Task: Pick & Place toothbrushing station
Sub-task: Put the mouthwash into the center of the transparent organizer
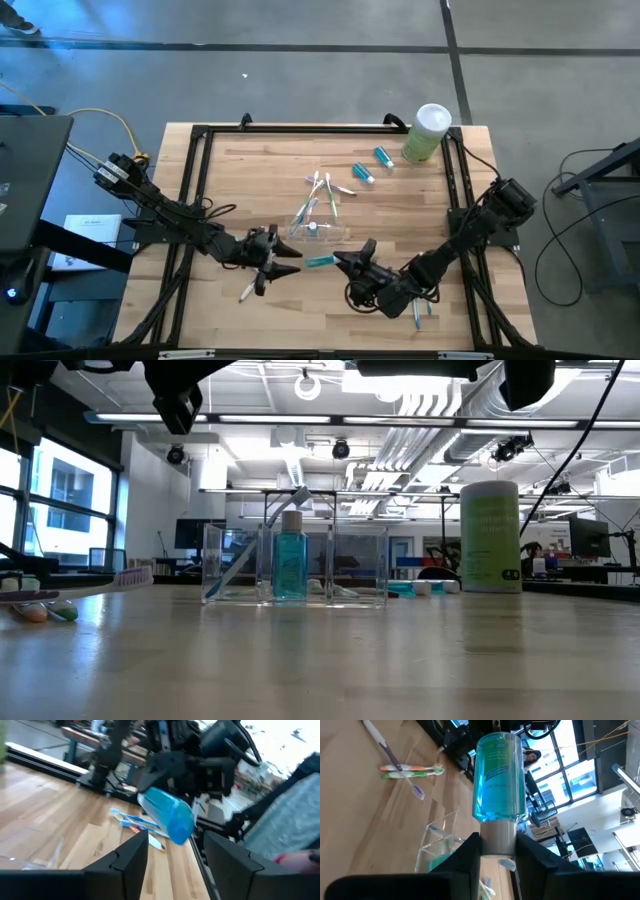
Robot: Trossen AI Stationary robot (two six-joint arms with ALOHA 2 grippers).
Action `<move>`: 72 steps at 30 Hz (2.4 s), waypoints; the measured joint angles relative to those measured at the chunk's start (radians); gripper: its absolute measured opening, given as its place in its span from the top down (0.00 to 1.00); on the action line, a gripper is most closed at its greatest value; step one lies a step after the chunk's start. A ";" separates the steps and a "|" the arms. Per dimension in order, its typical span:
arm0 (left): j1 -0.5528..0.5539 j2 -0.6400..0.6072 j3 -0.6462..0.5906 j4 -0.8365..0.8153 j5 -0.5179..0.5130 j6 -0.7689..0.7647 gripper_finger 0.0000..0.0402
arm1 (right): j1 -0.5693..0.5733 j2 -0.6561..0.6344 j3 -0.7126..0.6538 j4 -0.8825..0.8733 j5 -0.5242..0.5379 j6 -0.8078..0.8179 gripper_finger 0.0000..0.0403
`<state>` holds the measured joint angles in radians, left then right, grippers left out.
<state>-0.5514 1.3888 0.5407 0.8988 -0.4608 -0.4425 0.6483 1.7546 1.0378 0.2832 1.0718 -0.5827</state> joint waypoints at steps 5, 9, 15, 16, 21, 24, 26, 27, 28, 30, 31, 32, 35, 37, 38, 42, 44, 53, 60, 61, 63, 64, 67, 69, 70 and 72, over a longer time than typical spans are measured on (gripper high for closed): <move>0.006 0.000 0.000 0.002 -0.033 -0.026 0.52 | -0.009 0.000 0.000 -0.004 -0.001 0.002 0.79; 0.024 0.000 0.000 0.002 -0.034 -0.030 0.52 | -0.028 0.000 0.000 -0.017 -0.024 0.004 0.79; 0.049 0.000 0.000 0.000 -0.035 -0.061 0.52 | -0.062 0.000 0.000 -0.019 -0.032 0.036 0.79; 0.052 0.000 0.000 0.000 -0.035 -0.062 0.52 | -0.065 0.000 0.000 -0.019 -0.032 0.036 0.79; 0.053 0.000 0.000 0.000 -0.034 -0.063 0.52 | -0.089 0.000 0.000 -0.019 -0.032 0.037 0.79; 0.053 0.000 0.000 -0.001 -0.036 -0.063 0.52 | -0.101 0.000 0.000 -0.019 -0.040 0.037 0.79; 0.058 0.000 0.000 -0.002 -0.036 -0.063 0.52 | -0.108 0.000 0.000 -0.017 -0.075 0.041 0.79; 0.061 0.000 0.000 -0.003 -0.034 -0.063 0.52 | -0.109 0.000 0.000 -0.018 -0.091 0.046 0.79; 0.065 0.000 0.000 -0.004 -0.032 -0.063 0.52 | -0.113 0.000 0.000 -0.019 -0.103 0.053 0.79; 0.077 0.000 0.000 -0.007 -0.032 -0.063 0.52 | -0.116 0.000 0.000 -0.023 -0.105 0.064 0.79; 0.082 0.002 0.000 -0.011 -0.030 -0.063 0.52 | -0.120 0.000 0.000 -0.026 -0.104 0.064 0.79; 0.089 0.009 0.000 -0.009 -0.026 -0.063 0.52 | -0.121 0.000 0.000 -0.031 -0.105 0.064 0.79; 0.104 0.030 0.000 -0.011 -0.024 -0.063 0.52 | -0.124 0.000 0.000 -0.036 -0.105 0.065 0.79; 0.111 0.052 0.000 -0.006 -0.024 -0.084 0.52 | -0.128 0.000 0.000 -0.037 -0.106 0.068 0.79; 0.116 0.060 0.000 -0.008 -0.024 -0.097 0.52 | -0.127 0.000 0.000 -0.041 -0.106 0.067 0.79; 0.130 0.081 0.000 0.018 -0.023 -0.112 0.52 | -0.128 0.000 0.000 -0.046 -0.106 0.068 0.79; 0.131 0.081 0.000 0.022 -0.023 -0.112 0.52 | -0.128 0.000 0.000 -0.048 -0.108 0.068 0.79; 0.130 0.081 0.000 0.041 -0.024 -0.104 0.55 | -0.128 0.000 0.000 -0.053 -0.138 0.068 0.79; 0.130 0.081 0.000 0.034 -0.025 -0.104 0.76 | -0.128 0.000 0.000 -0.060 -0.135 0.069 0.79; 0.130 0.081 0.000 0.030 -0.025 -0.104 0.79 | -0.128 0.000 -0.001 -0.061 -0.135 0.070 0.79; 0.130 0.080 0.000 0.025 -0.026 -0.104 0.82 | -0.128 0.000 -0.001 -0.061 -0.136 0.070 0.79; 0.130 0.080 0.000 0.025 -0.026 -0.104 0.82 | -0.128 0.000 -0.001 -0.061 -0.135 0.070 0.78; 0.130 0.080 0.000 0.018 -0.025 -0.104 0.82 | -0.127 0.000 -0.001 -0.055 -0.136 0.087 0.68; 0.131 0.080 0.000 0.010 -0.027 -0.104 0.82 | -0.126 0.000 -0.001 -0.043 -0.128 0.119 0.57; 0.131 0.080 0.000 0.012 -0.028 -0.103 0.82 | -0.123 0.000 -0.001 -0.041 -0.114 0.137 0.52; 0.131 0.080 0.000 0.018 -0.029 -0.091 0.82 | -0.110 0.000 -0.001 -0.040 -0.043 0.164 0.43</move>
<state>-0.4206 1.4693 0.5407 0.9165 -0.4893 -0.5332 0.5379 1.7546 1.0370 0.2428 1.0287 -0.4192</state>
